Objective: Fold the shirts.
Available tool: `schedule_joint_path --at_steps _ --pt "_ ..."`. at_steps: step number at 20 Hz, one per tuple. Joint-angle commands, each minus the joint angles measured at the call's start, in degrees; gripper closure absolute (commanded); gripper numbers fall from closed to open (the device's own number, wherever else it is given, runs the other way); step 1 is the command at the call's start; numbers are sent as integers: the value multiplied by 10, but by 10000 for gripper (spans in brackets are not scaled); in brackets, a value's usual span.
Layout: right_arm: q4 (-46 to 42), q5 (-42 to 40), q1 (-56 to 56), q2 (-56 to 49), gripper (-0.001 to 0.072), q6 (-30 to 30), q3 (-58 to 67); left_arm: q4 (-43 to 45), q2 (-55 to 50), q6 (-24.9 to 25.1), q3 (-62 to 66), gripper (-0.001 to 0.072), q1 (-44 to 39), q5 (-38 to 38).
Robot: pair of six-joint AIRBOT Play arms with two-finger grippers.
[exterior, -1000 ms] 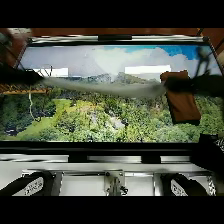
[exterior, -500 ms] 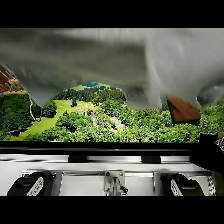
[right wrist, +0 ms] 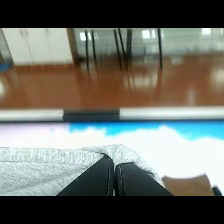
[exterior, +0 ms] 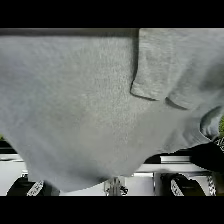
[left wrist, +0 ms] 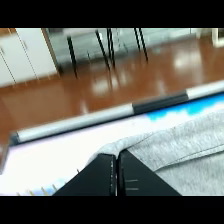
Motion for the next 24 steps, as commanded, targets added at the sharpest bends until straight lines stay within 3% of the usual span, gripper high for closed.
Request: schedule_joint_path --at_steps 1,3,5,10,12,15,17,20,24 --pt "-11 -139 0 -110 650 33 -1 15 -63 4 -90 676 0 -41" --pt "6 -172 0 -195 650 33 -24 15 -123 23 -148 675 0 -35" --pt "38 -136 0 -285 650 33 -46 15 -209 50 -171 676 0 -20" --pt "122 85 0 -480 650 32 -47 -1 -446 46 -111 675 0 80" --pt "147 177 0 -525 649 22 -47 -36 -514 3 -72 676 0 139" --pt "133 236 0 -578 649 5 -47 -114 -588 -1 -46 675 -1 203" --pt "128 261 0 -602 650 5 -47 -143 -618 -1 -46 675 -5 242" --pt "129 266 0 -625 650 6 -47 -170 -652 -1 -46 675 -16 237" --pt "125 189 -1 -633 649 5 -47 -163 -665 0 -46 675 -23 196"
